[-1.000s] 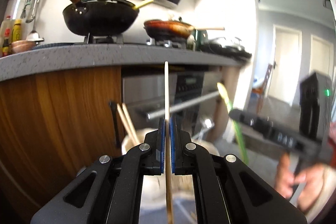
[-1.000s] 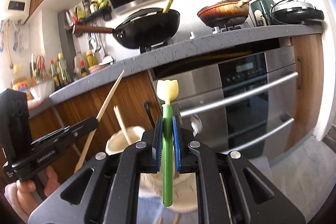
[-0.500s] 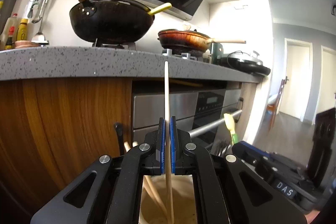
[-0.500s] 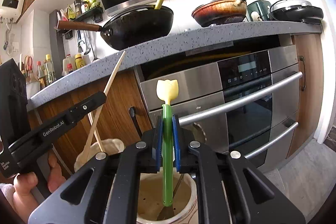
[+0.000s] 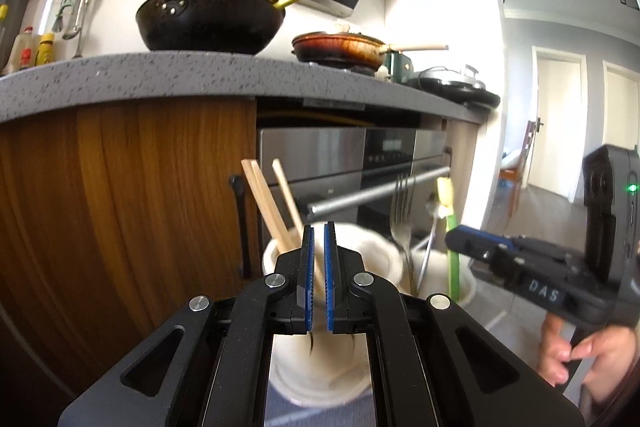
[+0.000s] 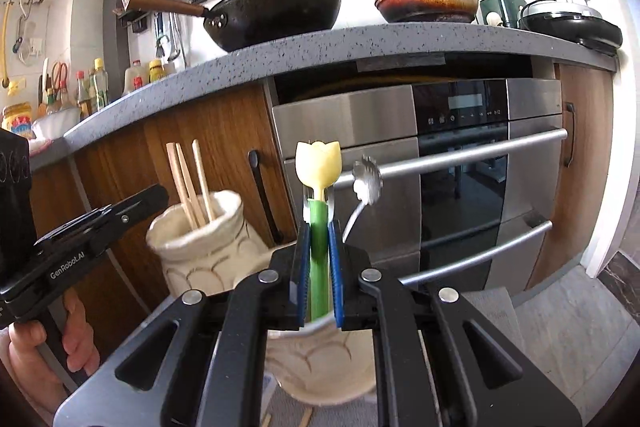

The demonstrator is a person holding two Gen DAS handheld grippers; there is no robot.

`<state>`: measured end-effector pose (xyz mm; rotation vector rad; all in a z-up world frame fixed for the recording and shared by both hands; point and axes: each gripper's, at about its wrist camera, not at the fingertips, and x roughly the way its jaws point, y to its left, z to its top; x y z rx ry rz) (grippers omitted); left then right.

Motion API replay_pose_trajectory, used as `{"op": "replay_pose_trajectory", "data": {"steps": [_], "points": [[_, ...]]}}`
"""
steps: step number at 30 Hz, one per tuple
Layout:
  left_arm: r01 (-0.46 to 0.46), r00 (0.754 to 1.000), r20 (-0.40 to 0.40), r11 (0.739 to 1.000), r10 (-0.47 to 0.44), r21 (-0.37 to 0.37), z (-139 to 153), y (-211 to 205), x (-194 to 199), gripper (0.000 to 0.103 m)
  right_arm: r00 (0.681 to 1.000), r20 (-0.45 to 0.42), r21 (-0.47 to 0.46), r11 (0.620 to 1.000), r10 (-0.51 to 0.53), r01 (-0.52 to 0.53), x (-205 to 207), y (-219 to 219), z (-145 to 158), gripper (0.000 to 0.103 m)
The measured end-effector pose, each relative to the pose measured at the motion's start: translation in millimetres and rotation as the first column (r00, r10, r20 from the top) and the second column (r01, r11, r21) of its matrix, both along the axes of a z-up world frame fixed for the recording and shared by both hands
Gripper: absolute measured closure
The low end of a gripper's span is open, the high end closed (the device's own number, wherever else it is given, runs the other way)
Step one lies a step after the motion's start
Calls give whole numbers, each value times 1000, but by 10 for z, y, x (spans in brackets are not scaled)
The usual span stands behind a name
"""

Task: Organize utensils
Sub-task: 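Release the chopstick into the tall cup while the right tool releases the spoon into the short cup, then move both open tools back over the remaining utensils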

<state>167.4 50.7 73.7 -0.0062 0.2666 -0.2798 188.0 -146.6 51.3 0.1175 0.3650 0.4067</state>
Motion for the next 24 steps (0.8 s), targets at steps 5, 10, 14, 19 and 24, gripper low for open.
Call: {"op": "replay_pose_trajectory", "data": {"steps": [5, 10, 14, 19, 24], "points": [[-10, 1000, -13, 1000, 10, 21, -33, -14, -67, 98, 999, -40, -9, 1000, -2, 2, -15, -12, -68, 94], [-22, 1000, -7, 999, 23, 46, -26, -33, -123, 98, 998, -63, -18, 1000, -2, 1, -8, -13, -93, 92], [-27, 1000, -14, 998, 28, 57, -14, -49, -191, 90, 999, -53, -4, 1000, -5, 5, -111, -71, -54, 70], [-27, 999, -21, 997, 28, 72, 5, -78, -400, 86, 999, -29, 21, 999, -29, 30, -379, -243, 55, 56], [-32, 999, -32, 997, 34, 77, -8, -89, -647, 71, 996, -46, -2, 997, -79, 79, -692, -448, 109, 46]]}}
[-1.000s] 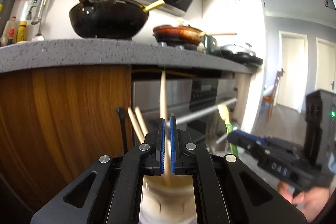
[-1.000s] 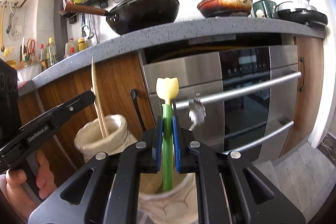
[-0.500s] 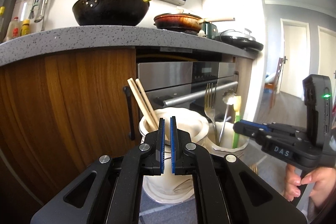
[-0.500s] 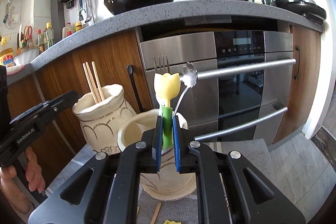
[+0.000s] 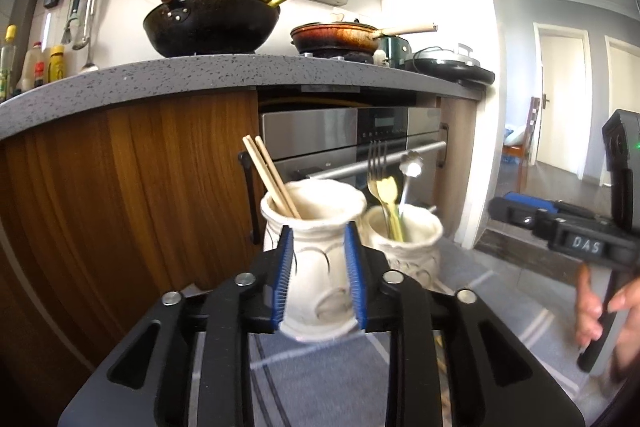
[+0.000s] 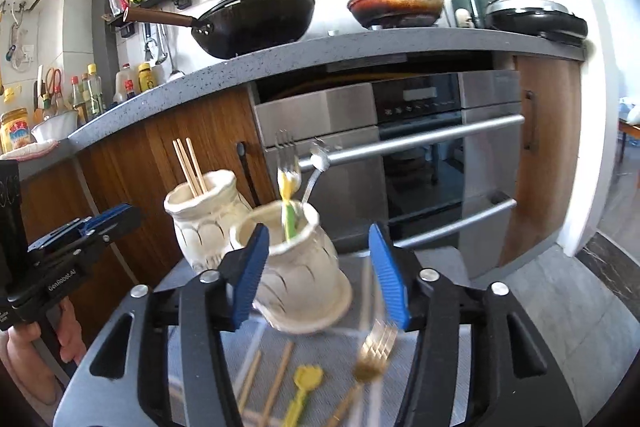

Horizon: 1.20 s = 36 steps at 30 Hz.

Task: Organize utensils
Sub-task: 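Move both open tools back over the remaining utensils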

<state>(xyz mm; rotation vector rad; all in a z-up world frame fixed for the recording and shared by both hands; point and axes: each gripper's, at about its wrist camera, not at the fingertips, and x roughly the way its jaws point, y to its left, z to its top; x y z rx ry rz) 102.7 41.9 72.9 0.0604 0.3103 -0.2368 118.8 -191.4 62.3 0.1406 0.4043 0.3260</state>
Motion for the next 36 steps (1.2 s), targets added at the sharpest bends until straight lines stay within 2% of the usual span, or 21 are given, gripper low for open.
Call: {"op": "replay_pose_trajectory", "data": {"steps": [4, 9, 15, 20, 22, 25, 29, 33, 36], "points": [[-10, 1000, -25, 1000, 10, 7, -67, -2, -192, 59, 999, -44, -20, 1000, -14, 13, -183, -116, -60, 40], [-13, 998, -62, 1000, 13, -3, -163, 7, -392, 49, 995, -84, -69, 997, -44, 38, -424, -232, -240, 35], [-20, 997, -68, 1000, 20, 4, -234, -38, -622, 33, 992, -112, -90, 995, -53, 43, -609, -304, -369, 29], [-18, 996, -88, 1000, 18, 2, -311, -89, -705, 22, 992, -118, -103, 994, -44, 32, -697, -303, -406, 17], [-25, 995, -99, 1000, 25, 4, -364, -118, -724, 14, 992, -120, -111, 993, -46, 33, -705, -291, -425, 12], [-28, 994, -110, 1000, 28, -1, -426, -145, -734, 11, 990, -130, -129, 991, -47, 30, -699, -262, -474, 7], [-36, 990, -137, 999, 38, 13, -513, -205, -695, 10, 984, -168, -163, 986, -50, 22, -649, -199, -550, 7], [-26, 986, -167, 1000, 27, 8, -603, -243, -656, 9, 972, -224, -188, 982, -73, 31, -558, -166, -654, 6], [-24, 983, -183, 999, 30, 34, -688, -288, -625, 9, 955, -281, -189, 981, -92, 39, -460, -163, -748, 6]]}}
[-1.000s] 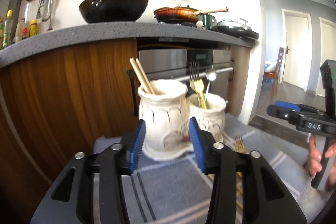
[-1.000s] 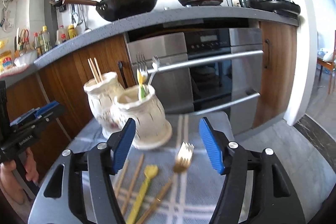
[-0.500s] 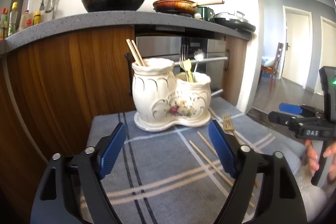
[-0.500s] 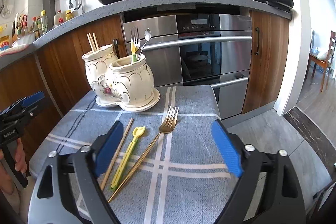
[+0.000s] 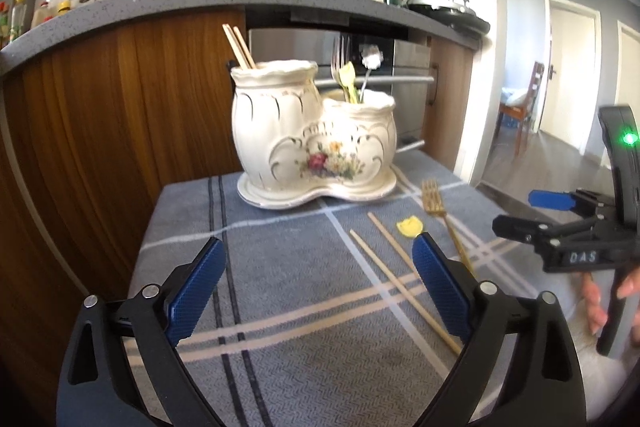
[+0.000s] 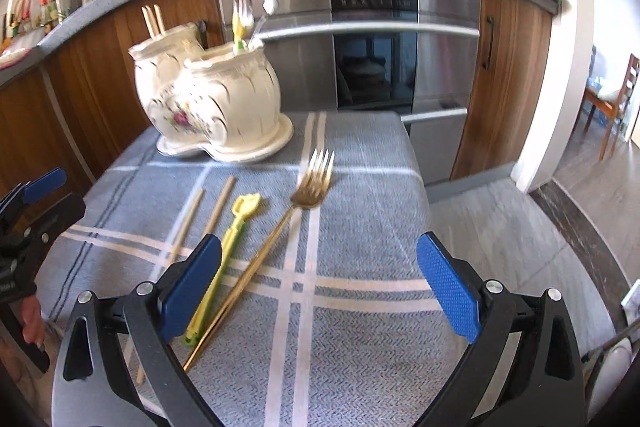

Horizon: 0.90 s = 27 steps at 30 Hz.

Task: Organize utensils
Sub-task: 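Move both open tools back over the remaining utensils, then grasp a chopstick with the left tool while the right tool grasps the gold fork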

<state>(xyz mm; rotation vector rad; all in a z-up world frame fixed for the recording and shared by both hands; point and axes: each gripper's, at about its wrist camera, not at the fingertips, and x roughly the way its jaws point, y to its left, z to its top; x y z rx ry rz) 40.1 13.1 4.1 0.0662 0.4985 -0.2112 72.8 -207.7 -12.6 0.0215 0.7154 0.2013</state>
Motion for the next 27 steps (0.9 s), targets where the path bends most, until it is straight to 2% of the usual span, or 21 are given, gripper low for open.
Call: {"op": "replay_pose_trajectory", "data": {"steps": [5, 8, 10, 15, 21, 24, 27], "points": [[-1, 1000, -30, 1000, 1, 12, -104, -3, 75, 9, 999, -52, -3, 1000, 3, -3, 128, 67, -51, 8], [-1, 999, -44, 1000, 2, 12, -166, 13, 122, 9, 996, -83, -17, 1000, 18, -19, 214, 165, -77, 21], [0, 999, -51, 1000, 1, 14, -190, 22, 137, 9, 993, -114, -22, 999, 24, -27, 278, 237, -125, 38], [13, 998, -63, 1000, -13, -3, -226, 54, 159, 9, 985, -172, -36, 999, 21, -27, 411, 369, -233, 64], [29, 998, -63, 1000, -28, 3, -228, 32, 156, 9, 986, -168, -106, 994, 7, -25, 489, 463, -260, 75], [26, 997, -79, 999, -24, 25, -220, -17, 176, 9, 985, -170, -104, 994, 10, -28, 509, 454, -249, 89], [24, 992, -122, 999, -19, 35, -215, -97, 226, 9, 987, -163, -74, 997, -10, -2, 512, 335, -248, 94]]}}
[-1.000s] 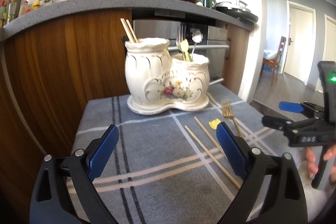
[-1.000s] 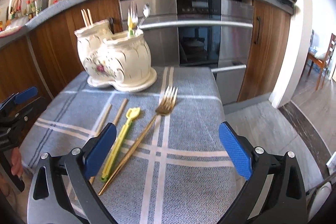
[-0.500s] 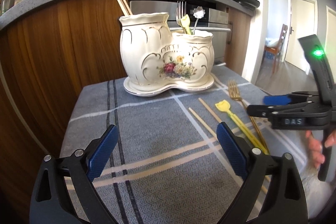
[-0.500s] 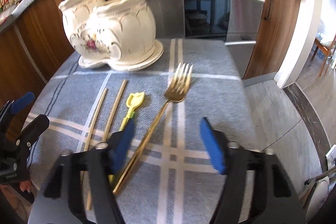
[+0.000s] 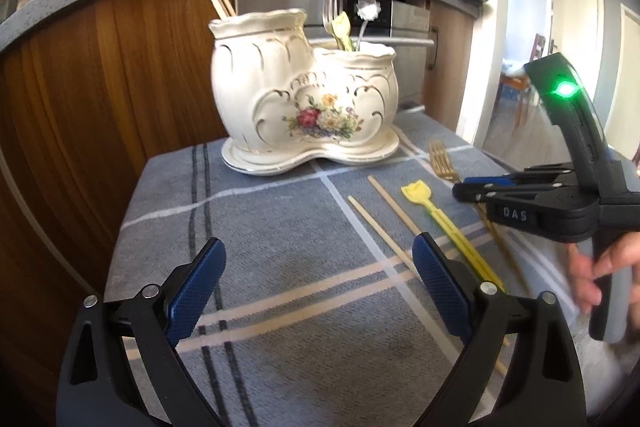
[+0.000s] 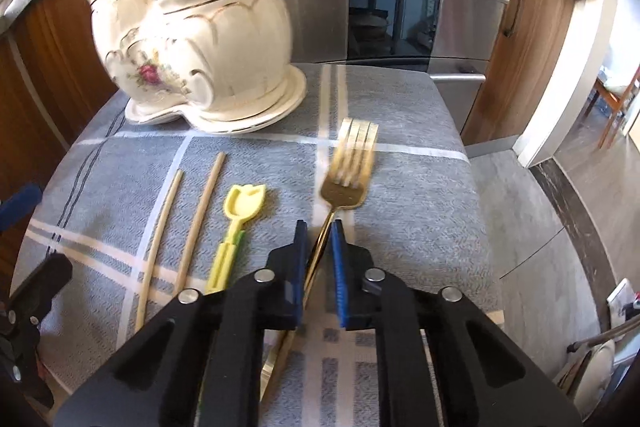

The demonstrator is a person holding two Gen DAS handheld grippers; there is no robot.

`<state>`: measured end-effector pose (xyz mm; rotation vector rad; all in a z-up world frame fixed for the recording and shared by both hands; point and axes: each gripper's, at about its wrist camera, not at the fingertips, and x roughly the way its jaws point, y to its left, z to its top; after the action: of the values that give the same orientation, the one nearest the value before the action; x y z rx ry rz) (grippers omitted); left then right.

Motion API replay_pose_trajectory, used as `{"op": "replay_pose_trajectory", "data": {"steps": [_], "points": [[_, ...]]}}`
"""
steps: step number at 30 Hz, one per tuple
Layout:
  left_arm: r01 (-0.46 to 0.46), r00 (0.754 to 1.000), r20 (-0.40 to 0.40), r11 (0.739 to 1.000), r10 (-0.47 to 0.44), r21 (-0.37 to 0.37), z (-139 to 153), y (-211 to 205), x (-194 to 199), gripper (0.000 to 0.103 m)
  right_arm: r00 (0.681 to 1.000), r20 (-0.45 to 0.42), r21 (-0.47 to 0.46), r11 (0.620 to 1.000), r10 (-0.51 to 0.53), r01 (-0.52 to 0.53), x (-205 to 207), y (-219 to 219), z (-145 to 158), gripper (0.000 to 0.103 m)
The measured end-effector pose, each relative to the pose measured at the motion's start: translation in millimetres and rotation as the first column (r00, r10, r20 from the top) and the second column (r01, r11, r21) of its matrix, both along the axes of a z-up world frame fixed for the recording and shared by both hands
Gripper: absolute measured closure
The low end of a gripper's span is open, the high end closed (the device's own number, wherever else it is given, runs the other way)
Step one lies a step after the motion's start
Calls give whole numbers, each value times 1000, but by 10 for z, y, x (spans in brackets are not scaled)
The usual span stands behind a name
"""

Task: Organize utensils
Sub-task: 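Grasp a chopstick with the left tool while the right tool grasps the gold fork, then carry the chopstick to the tall cup while the right tool carries the fork to the short cup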

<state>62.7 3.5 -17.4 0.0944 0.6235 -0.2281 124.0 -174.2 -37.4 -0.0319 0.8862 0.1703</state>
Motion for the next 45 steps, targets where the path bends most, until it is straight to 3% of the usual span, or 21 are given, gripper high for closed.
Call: {"op": "replay_pose_trajectory", "data": {"steps": [5, 10, 11, 13, 14, 16, 21, 24, 27, 30, 32, 35, 41, 45], "points": [[34, 993, -115, 999, -32, 14, -61, -248, 97, 13, 1000, 2, 56, 998, -11, 11, -22, -176, 3, 97], [36, 974, -223, 999, -29, 30, -134, -526, 239, 50, 1000, 4, 100, 995, -2, 2, -47, -319, -7, 97], [33, 972, -234, 998, -22, 44, -150, -570, 260, 53, 1000, 4, 111, 994, 2, -3, -47, -348, -13, 97], [28, 968, -252, 997, -9, 71, -189, -617, 284, 75, 1000, 6, 120, 993, 11, -11, -69, -369, -16, 97], [28, 967, -256, 996, -6, 82, -203, -633, 290, 76, 1000, 8, 120, 993, 15, -16, -78, -382, -22, 97], [41, 967, -256, 993, -12, 107, -213, -647, 288, 94, 1000, 15, 111, 993, 27, -28, -95, -390, -24, 97], [102, 960, -276, 978, -50, 180, -189, -578, 254, 97, 998, 0, 123, 991, 55, -55, -138, -411, -9, 97], [88, 951, -309, 980, -30, 178, -152, -478, 314, 97, 998, -15, 140, 988, 65, -63, -109, -429, -9, 97], [78, 949, -313, 980, -18, 181, -153, -487, 356, 79, 998, -17, 146, 987, 66, -63, -93, -433, -10, 96], [71, 957, -289, 976, -9, 206, -162, -536, 377, 79, 998, -9, 125, 990, 64, -63, -101, -408, -8, 96], [66, 959, -283, 979, -9, 195, -166, -530, 392, 80, 998, 4, 96, 993, 67, -67, -118, -371, -11, 96], [77, 959, -282, 982, -26, 171, -179, -518, 402, 98, 997, 24, 56, 996, 69, -70, -143, -311, -20, 96], [80, 968, -246, 990, -48, 119, -174, -408, 372, 98, 997, 30, 70, 995, 70, -72, -152, -334, -21, 97], [80, 985, -158, 995, -71, 55, -46, -274, 242, 98, 995, 51, 136, 987, 80, -86, -197, -361, 49, 98]]}}
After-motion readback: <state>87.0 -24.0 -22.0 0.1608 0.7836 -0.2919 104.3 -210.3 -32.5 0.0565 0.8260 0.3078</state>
